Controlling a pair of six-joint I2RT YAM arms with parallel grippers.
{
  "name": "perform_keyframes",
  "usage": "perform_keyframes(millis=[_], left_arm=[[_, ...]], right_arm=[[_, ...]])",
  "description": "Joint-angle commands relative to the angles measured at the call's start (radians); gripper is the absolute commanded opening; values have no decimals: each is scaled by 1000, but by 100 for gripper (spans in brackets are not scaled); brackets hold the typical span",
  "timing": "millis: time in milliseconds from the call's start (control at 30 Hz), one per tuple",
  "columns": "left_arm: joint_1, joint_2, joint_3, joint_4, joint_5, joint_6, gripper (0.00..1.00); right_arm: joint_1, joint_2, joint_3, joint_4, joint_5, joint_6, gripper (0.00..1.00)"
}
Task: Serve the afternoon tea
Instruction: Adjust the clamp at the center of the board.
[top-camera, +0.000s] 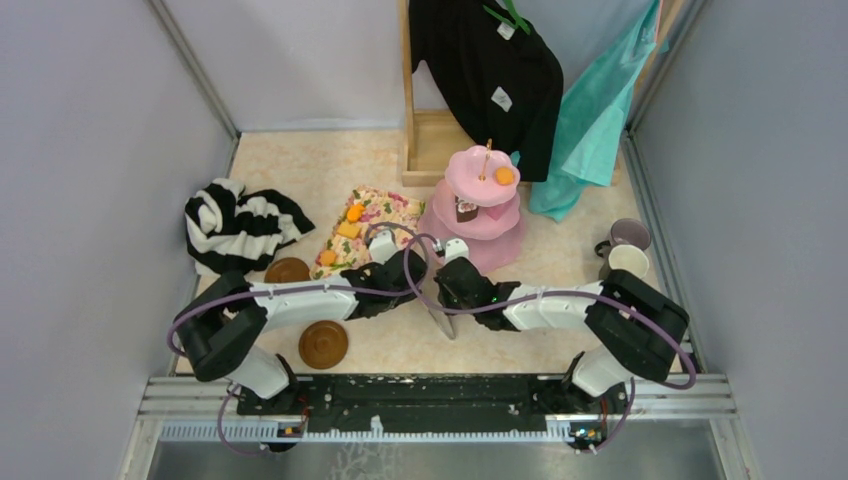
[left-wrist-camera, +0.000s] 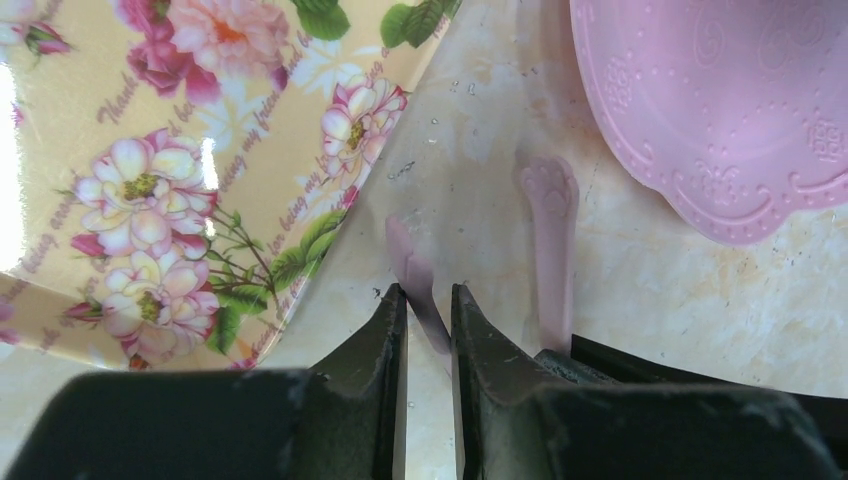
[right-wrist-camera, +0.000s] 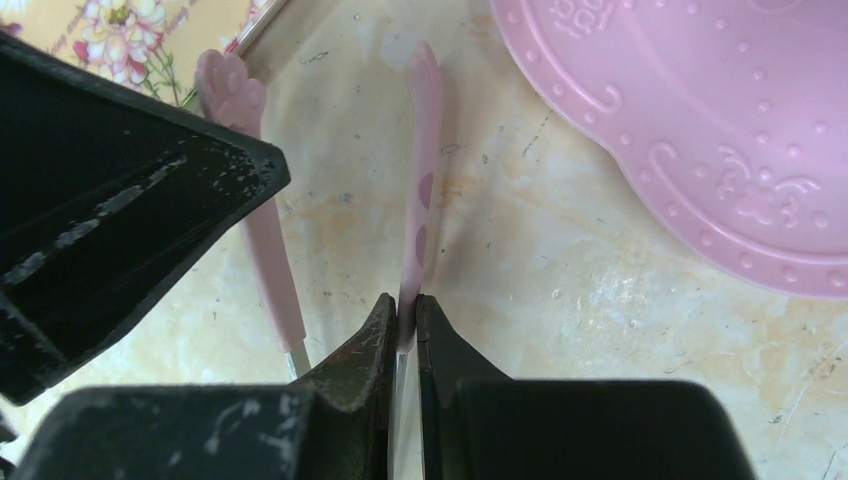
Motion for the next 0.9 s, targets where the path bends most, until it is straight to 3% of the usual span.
perform_keyframes(millis=[0, 867], left_arm=[[-25, -48, 10, -84, 0, 38, 16], [-60, -255, -108, -258, -79, -84, 14]], right_arm=[[-15, -3, 25, -72, 130, 8, 0], [-27, 27, 38, -116, 153, 41, 0]])
